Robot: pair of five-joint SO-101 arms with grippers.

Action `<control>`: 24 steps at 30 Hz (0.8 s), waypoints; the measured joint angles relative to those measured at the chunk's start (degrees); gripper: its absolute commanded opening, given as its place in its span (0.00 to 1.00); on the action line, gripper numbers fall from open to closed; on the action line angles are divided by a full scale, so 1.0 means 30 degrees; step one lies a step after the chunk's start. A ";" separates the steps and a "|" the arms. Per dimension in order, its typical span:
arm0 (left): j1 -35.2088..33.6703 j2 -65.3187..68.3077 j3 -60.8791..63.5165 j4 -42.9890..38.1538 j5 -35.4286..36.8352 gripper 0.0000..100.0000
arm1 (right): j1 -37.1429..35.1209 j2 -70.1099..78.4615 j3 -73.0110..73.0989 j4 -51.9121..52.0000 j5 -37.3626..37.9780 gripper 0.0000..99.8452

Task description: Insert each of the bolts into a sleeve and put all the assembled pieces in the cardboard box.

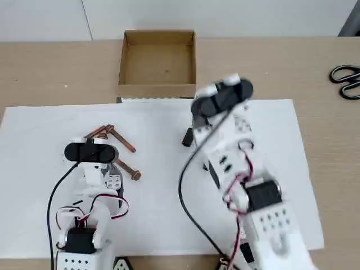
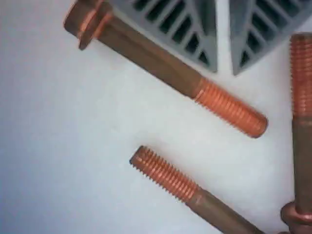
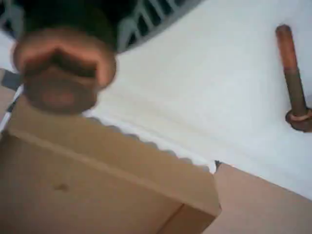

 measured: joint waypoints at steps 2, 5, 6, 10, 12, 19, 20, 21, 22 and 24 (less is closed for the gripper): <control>0.0000 0.0000 0.0000 -0.0059 0.0000 0.01 | 0.0117 0.3106 -0.2725 0.0000 0.0000 0.00; 0.0000 0.0000 0.0000 -0.0117 0.0000 0.01 | 0.0117 0.7707 -0.6857 0.0000 0.0410 0.00; 0.0000 0.0000 0.0000 -0.0117 0.0000 0.01 | 0.0059 0.9231 -0.8205 0.0000 0.0674 0.00; 0.0000 0.0000 0.0000 -0.0117 0.0000 0.01 | 0.0059 1.4828 -1.3538 0.0000 0.1758 0.00; 0.0000 0.0000 0.0000 -0.0117 0.0000 0.01 | 0.0059 1.7495 -1.6117 0.0000 0.2725 0.00; 0.0000 0.0000 0.0000 -0.0117 0.0000 0.01 | 0.0059 2.5377 -2.3473 0.0000 0.6886 0.00; 0.0000 0.0000 0.0000 -0.0117 0.0000 0.01 | 0.0059 2.6286 -2.4352 0.0000 0.7531 0.00; 0.0000 0.0000 0.0000 -0.0117 0.0000 0.01 | 0.0059 2.7106 -2.5114 0.0000 0.8205 0.00; 0.0000 0.0000 0.0000 -0.0117 0.0000 0.01 | 0.0059 2.7868 -2.5905 0.0000 0.8821 0.00; 0.0000 0.0000 0.0000 -0.0117 0.0000 0.01 | 0.0059 2.9451 -2.7399 0.0000 0.9846 0.00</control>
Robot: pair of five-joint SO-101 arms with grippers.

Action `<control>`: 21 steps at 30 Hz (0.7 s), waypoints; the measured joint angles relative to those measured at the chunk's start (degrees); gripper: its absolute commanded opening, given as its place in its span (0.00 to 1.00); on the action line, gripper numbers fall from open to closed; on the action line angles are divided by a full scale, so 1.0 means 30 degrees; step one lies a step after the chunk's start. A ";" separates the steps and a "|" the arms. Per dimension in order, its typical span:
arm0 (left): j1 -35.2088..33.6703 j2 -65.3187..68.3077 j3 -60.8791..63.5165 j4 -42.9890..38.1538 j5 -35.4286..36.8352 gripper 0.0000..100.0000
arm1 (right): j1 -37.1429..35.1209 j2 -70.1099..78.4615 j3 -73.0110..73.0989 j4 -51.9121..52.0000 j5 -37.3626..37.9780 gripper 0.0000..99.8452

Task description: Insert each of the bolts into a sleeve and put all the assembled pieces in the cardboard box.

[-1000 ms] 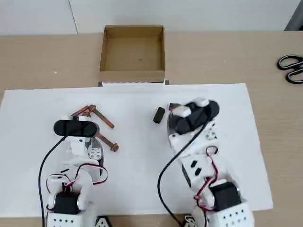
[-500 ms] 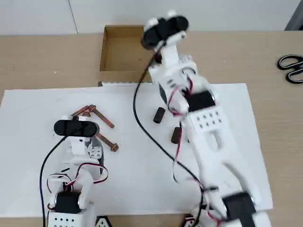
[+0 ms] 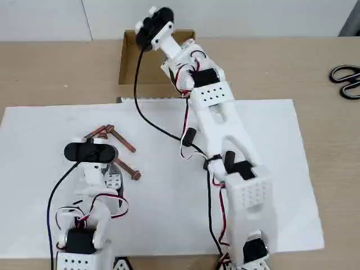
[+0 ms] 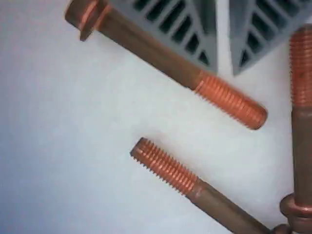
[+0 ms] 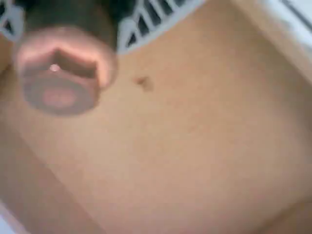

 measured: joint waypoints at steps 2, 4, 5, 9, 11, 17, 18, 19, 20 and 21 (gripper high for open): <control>0.0000 0.0000 0.0000 0.0000 0.0000 0.01 | 0.0000 0.1436 -0.1377 0.0000 0.0703 0.01; 0.0000 0.0000 0.0000 0.0000 0.0000 0.01 | 0.0000 0.2755 -0.2725 0.0000 0.1055 0.02; 0.0000 0.0000 0.0000 0.0000 0.0000 0.01 | 0.0000 0.3253 -0.3311 0.0000 0.1143 0.05; 0.0000 0.0000 0.0000 0.0000 0.0000 0.01 | 0.0000 0.4425 -0.5070 0.0029 0.1231 0.18; 0.0000 0.0000 0.0000 0.0000 0.0000 0.01 | 0.0000 0.4630 -0.5626 0.0469 0.1260 0.18; 0.0000 0.0000 0.0000 0.0000 0.0000 0.01 | -0.0029 0.4601 -0.6476 0.1201 0.1260 0.13; 0.0000 0.0000 0.0000 0.0000 0.0000 0.01 | -0.0029 0.4601 -0.6476 0.1260 0.1260 0.12; 0.0000 0.0000 0.0000 0.0000 0.0000 0.01 | -0.0029 0.4601 -0.6476 0.1260 0.1260 0.10; 0.0000 0.0000 0.0000 0.0000 0.0000 0.01 | -0.0029 0.4601 -0.6476 0.1260 0.1260 0.09; 0.0000 0.0000 0.0000 0.0000 0.0000 0.01 | -0.0029 0.4601 -0.6476 0.1407 0.1260 0.07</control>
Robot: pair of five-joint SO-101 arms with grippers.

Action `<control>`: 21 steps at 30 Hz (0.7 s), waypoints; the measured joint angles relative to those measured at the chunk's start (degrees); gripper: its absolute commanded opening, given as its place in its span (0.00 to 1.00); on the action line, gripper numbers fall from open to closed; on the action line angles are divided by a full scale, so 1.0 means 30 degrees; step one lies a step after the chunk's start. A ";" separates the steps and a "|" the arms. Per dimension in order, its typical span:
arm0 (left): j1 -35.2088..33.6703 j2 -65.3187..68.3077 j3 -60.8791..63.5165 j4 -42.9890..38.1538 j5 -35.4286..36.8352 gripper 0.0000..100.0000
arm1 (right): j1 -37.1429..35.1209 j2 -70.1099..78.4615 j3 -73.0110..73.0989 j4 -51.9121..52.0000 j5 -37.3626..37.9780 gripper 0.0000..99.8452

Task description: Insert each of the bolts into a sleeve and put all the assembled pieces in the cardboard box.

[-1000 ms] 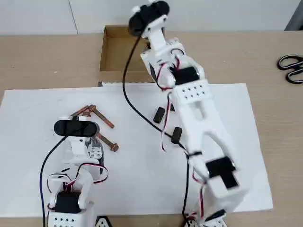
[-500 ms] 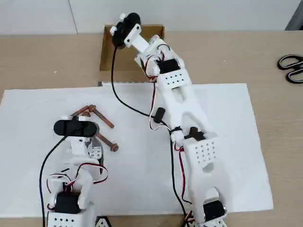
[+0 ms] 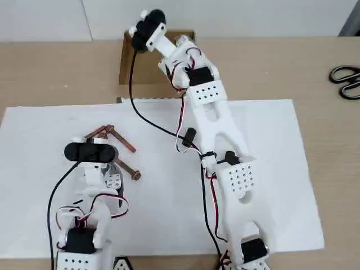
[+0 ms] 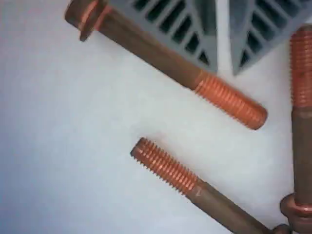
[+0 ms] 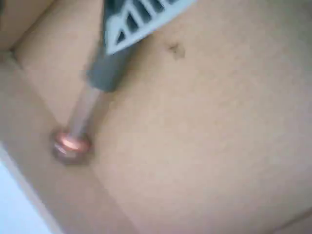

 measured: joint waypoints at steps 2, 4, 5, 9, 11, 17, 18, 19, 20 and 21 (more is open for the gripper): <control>0.0000 0.0000 0.0000 0.0000 0.0000 0.01 | 0.0000 0.0000 -0.0322 0.0967 0.0000 0.02; 0.0000 0.0000 0.0000 0.0000 0.0000 0.01 | 0.0000 0.0000 -0.0938 0.2462 0.0000 0.01; 0.0000 0.0000 0.0000 0.0000 0.0000 0.01 | 0.0000 -0.0088 -0.1201 0.3311 0.0000 0.01; 0.0000 0.0000 0.0000 0.0000 0.0000 0.01 | 0.0117 -0.0879 -0.2227 0.6652 0.0000 0.00; 0.0000 0.0000 0.0000 0.0000 0.0000 0.01 | 0.0381 -0.1289 -0.2989 0.8352 0.0000 0.00; 0.0000 0.0000 0.0000 0.0000 0.0000 0.01 | 0.1084 -0.2110 -0.4952 1.4183 -0.1172 0.00; 0.0000 0.0000 0.0000 0.0000 0.0000 0.01 | 0.1143 -0.2139 -0.5187 1.5326 -0.1553 0.00; 0.0000 0.0000 0.0000 0.0000 0.0000 0.01 | 0.1201 -0.2139 -0.5333 1.6322 -0.1934 0.00; 0.0000 0.0000 0.0000 0.0000 0.0000 0.01 | 0.1260 -0.2168 -0.5363 1.6908 -0.2256 0.00; 0.0000 0.0000 0.0000 0.0000 0.0000 0.01 | 0.1348 -0.2168 -0.5363 1.7201 -0.2549 0.00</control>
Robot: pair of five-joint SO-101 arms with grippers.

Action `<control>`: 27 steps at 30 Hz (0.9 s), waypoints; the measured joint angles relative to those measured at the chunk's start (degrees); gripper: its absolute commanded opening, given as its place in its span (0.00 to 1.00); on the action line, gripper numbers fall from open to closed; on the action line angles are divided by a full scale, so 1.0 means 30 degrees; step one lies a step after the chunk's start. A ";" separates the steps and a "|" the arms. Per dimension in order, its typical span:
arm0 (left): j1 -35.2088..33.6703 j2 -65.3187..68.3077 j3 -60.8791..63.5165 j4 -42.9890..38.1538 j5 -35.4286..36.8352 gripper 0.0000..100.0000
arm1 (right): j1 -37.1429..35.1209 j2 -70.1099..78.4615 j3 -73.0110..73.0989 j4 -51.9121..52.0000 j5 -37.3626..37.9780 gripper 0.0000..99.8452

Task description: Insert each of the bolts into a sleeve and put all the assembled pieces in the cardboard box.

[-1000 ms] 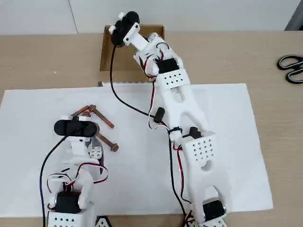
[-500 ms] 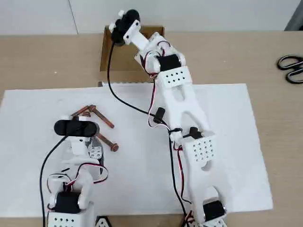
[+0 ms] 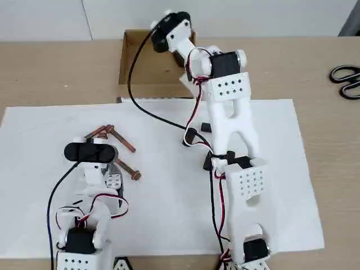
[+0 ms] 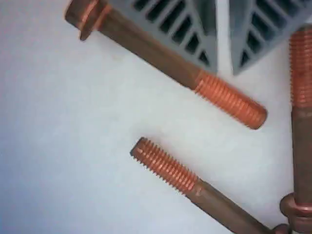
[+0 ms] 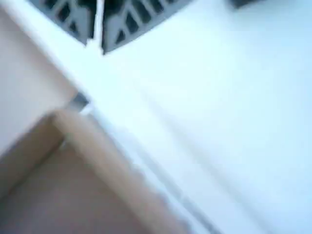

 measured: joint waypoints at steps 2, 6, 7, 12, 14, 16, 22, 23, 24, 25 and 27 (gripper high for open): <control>0.0000 0.0000 0.0000 0.0000 0.0000 0.01 | 0.0205 -0.0117 0.0000 0.0381 -0.0703 0.00; 0.0000 0.0000 0.0000 0.0000 0.0000 0.01 | 0.0293 -0.1846 0.1993 0.0557 -0.3018 0.00; 0.0000 0.0000 0.0000 0.0000 0.0000 0.01 | 0.0264 -0.2520 0.3048 0.0586 -0.3487 0.00; 0.0000 0.0000 0.0000 0.0000 0.0000 0.01 | 0.0293 -0.7326 1.0168 0.0586 -0.5861 0.00; 0.0000 0.0000 0.0000 0.0000 0.0000 0.01 | 0.0293 -0.9407 1.2835 0.0586 -0.6945 0.00; 0.0000 0.0000 0.0000 0.0000 0.0000 0.01 | 0.0293 -1.0930 1.5033 0.0586 -0.8000 0.00; 0.0000 0.0000 0.0000 0.0000 0.0000 0.01 | 0.0498 -1.3451 1.9399 0.0586 -1.2542 0.00; 0.0000 0.0000 0.0000 0.0000 0.0000 0.01 | 0.0498 -1.3773 1.9985 0.0586 -1.3099 0.00; 0.0000 0.0000 0.0000 0.0000 0.0000 0.01 | 0.0527 -1.4007 2.0542 0.0586 -1.3568 0.00; 0.0000 0.0000 0.0000 0.0000 0.0000 0.01 | 0.0615 -1.4212 2.1128 0.0586 -1.3949 0.00; 0.0000 0.0000 0.0000 0.0000 0.0000 0.01 | 0.0879 -1.4418 2.2095 0.0557 -1.4652 0.00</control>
